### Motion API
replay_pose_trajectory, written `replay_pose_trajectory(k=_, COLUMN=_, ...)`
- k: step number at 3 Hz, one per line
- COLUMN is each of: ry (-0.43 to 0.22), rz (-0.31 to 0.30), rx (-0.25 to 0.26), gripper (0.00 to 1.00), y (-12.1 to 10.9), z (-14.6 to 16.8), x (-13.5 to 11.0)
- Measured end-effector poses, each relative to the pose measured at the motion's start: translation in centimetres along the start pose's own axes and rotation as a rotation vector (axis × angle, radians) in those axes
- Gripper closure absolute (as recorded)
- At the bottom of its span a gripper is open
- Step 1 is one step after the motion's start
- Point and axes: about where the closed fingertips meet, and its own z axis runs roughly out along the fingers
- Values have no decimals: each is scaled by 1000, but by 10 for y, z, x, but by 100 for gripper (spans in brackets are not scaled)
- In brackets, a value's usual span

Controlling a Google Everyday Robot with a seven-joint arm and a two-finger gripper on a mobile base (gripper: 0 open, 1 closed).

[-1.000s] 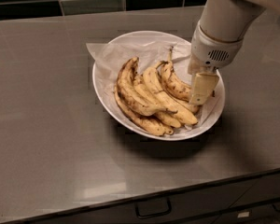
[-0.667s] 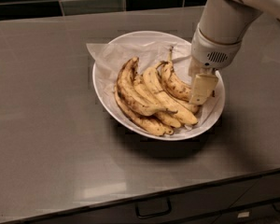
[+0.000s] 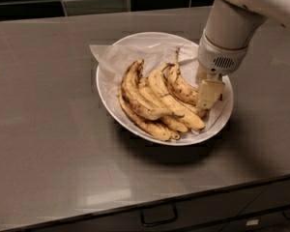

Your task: Pick banana from white bowl

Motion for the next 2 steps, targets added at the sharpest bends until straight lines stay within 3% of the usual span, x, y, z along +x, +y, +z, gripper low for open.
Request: replay_pose_trajectory(k=2, ry=16, rz=3, rx=-12, gripper=48, y=2, z=7, x=1)
